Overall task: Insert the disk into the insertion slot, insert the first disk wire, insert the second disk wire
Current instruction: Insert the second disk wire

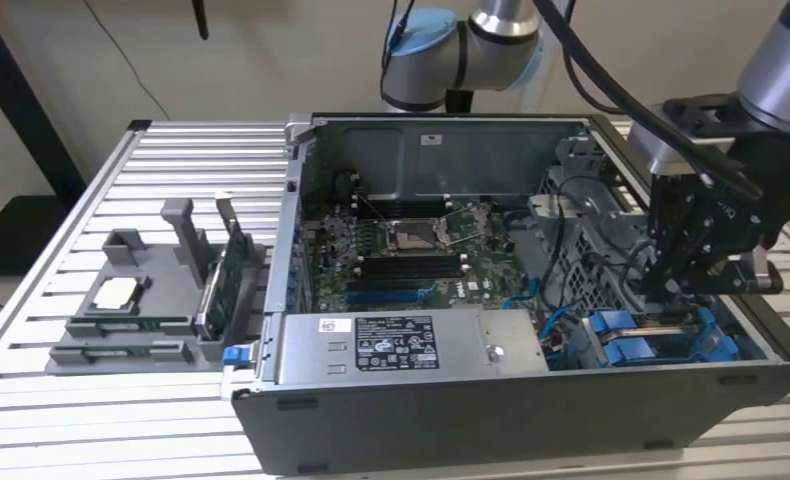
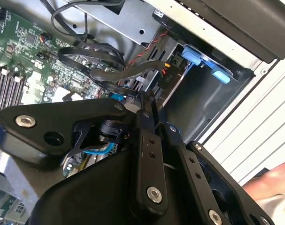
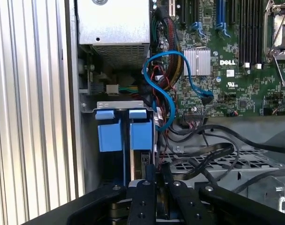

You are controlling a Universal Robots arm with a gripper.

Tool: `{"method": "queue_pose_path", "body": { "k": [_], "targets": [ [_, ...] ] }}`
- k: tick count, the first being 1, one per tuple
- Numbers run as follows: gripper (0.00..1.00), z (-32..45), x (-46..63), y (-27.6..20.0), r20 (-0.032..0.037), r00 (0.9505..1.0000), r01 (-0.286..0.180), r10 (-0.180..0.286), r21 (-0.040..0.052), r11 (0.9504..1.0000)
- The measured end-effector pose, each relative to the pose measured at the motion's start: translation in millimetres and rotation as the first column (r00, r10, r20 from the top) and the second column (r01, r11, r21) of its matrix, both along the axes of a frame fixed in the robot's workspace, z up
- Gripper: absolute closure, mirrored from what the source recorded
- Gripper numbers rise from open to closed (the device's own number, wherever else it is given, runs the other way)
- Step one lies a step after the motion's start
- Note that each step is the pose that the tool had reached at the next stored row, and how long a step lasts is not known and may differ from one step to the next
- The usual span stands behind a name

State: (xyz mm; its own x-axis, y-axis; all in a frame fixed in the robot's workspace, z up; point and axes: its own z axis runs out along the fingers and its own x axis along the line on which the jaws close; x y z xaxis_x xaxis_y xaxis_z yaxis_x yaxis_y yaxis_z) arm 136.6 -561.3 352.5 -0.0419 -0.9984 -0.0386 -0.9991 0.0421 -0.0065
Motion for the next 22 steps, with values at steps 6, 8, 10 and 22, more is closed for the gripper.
{"method": "queue_pose_path", "body": {
  "k": [6,8,10,22],
  "targets": [
    [0.84,-2.3,0.0,0.0,0.0000,1.0000,0.001,-0.001,-0.0009,1.0000],
    [0.84,-2.6,0.0,0.0,0.0000,1.0000,0.001,-0.001,-0.0008,1.0000],
    [0.84,-2.9,0.0,0.0,0.0000,1.0000,0.001,-0.001,-0.0008,1.0000],
    [0.84,-5.4,3.3,-1.0,-0.0076,1.0000,0.001,-0.001,-0.0022,1.0000]
  ]
}}
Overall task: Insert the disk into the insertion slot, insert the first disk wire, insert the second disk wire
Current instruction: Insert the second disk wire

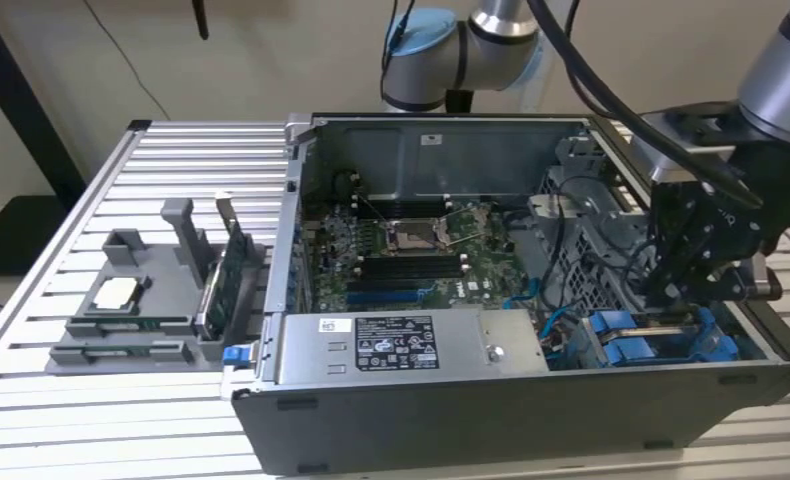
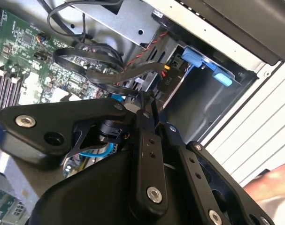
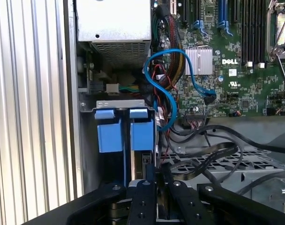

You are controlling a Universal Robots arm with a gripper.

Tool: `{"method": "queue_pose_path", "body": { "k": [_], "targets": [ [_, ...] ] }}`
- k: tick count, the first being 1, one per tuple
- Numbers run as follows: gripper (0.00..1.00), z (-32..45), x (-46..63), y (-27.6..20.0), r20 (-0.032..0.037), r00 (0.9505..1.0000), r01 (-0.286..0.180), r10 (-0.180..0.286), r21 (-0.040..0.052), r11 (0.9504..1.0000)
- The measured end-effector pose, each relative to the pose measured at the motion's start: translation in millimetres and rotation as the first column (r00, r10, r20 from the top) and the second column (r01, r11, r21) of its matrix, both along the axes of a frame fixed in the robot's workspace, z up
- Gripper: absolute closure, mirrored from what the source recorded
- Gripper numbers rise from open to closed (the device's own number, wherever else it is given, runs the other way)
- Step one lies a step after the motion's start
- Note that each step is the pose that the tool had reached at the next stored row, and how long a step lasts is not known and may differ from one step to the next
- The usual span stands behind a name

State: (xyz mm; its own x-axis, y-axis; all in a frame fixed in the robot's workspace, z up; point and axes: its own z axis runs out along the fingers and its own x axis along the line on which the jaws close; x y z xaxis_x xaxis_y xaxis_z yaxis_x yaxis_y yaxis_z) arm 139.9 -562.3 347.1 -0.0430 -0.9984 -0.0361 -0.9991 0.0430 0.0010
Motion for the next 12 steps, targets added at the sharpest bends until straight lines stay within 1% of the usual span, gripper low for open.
{"method": "queue_pose_path", "body": {
  "k": [5,9,12],
  "targets": [
    [0.84,-0.1,2.3,-2.5,-0.0038,1.0000,0.000,0.000,0.0000,1.0000],
    [0.84,-0.3,2.6,-5.3,-0.0042,1.0000,0.000,0.000,0.0000,1.0000],
    [0.84,-1.0,2.7,-5.5,-0.0042,1.0000,0.000,0.000,-0.0001,1.0000]
  ]
}}
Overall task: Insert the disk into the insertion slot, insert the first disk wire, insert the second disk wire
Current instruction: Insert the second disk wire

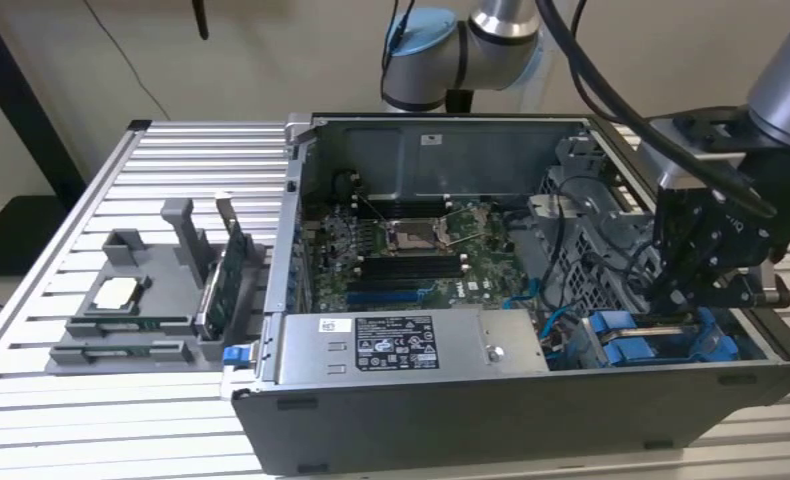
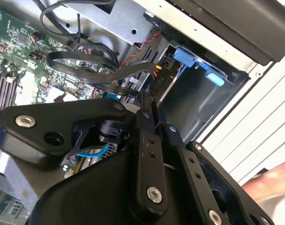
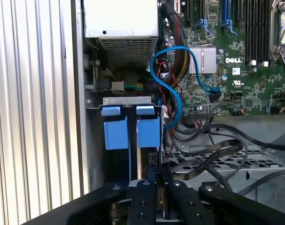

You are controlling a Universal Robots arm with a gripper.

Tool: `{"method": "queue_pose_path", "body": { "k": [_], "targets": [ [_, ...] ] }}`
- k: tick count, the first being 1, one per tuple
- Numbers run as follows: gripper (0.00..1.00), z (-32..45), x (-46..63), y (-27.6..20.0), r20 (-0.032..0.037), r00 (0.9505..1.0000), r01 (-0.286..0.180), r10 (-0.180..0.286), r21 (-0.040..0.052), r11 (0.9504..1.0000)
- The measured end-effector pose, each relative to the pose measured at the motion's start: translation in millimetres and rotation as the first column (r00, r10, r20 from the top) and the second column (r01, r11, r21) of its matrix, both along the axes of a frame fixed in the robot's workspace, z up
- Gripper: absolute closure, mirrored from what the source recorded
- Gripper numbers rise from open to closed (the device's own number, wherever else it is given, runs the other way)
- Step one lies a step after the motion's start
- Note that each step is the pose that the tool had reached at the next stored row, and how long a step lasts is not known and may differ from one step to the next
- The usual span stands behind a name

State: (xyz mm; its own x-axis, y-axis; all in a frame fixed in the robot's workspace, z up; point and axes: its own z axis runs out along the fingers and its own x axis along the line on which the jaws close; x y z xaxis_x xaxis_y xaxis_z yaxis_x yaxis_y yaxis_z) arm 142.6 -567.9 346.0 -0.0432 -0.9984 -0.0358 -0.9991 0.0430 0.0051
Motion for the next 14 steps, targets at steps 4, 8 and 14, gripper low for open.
{"method": "queue_pose_path", "body": {
  "k": [4,8,14],
  "targets": [
    [0.84,-1.4,0.0,0.0,0.0000,1.0000,0.000,0.000,0.0002,1.0000],
    [0.84,-3.0,0.0,0.0,0.0000,1.0000,0.000,0.000,0.0001,1.0000],
    [0.84,-6.6,0.5,-0.1,0.0000,1.0000,0.000,0.000,0.0012,1.0000]
  ]
}}
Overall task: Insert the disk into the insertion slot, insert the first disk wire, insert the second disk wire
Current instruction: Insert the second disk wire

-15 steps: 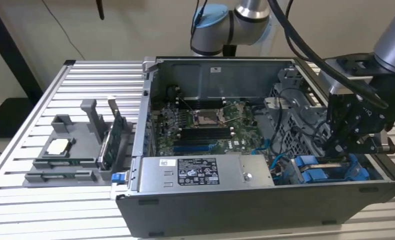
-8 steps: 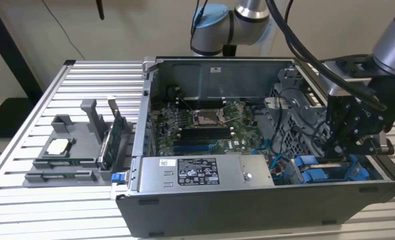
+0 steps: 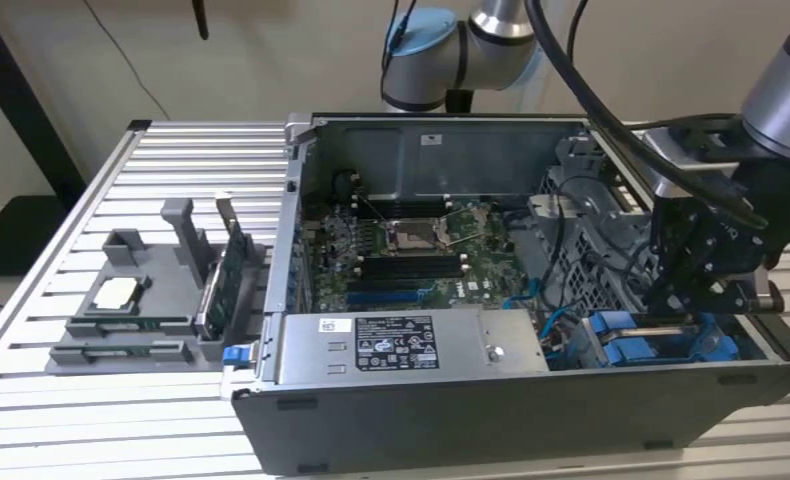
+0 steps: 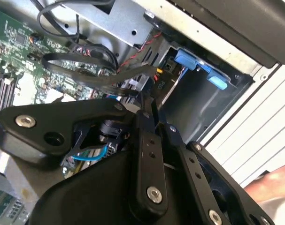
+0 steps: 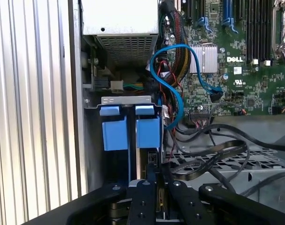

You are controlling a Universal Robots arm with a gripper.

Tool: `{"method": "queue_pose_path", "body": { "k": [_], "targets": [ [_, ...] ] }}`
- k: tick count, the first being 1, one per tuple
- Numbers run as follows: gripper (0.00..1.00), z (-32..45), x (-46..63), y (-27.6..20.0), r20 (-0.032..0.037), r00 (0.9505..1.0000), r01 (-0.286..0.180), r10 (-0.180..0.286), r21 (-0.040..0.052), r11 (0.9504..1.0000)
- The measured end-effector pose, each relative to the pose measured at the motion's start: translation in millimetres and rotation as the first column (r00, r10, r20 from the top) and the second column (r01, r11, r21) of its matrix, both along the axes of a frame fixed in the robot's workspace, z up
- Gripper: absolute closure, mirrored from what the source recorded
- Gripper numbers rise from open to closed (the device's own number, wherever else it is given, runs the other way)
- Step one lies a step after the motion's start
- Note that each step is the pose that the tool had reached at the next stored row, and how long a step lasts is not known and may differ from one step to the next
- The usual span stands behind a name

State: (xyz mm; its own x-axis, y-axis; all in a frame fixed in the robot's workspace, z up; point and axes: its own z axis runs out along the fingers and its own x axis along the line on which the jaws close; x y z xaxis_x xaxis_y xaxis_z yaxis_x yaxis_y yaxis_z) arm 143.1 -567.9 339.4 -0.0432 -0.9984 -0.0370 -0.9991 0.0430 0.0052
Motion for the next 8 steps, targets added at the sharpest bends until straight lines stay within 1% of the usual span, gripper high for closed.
{"method": "queue_pose_path", "body": {
  "k": [5,7,8],
  "targets": [
    [0.84,-3.0,0.8,0.0,0.0000,1.0000,0.000,0.000,-0.0017,1.0000],
    [0.82,-3.5,0.9,0.0,0.0001,1.0000,0.000,0.000,-0.0007,1.0000],
    [0.76,-3.0,0.9,0.0,0.0000,1.0000,0.000,0.000,-0.0003,1.0000]
  ]
}}
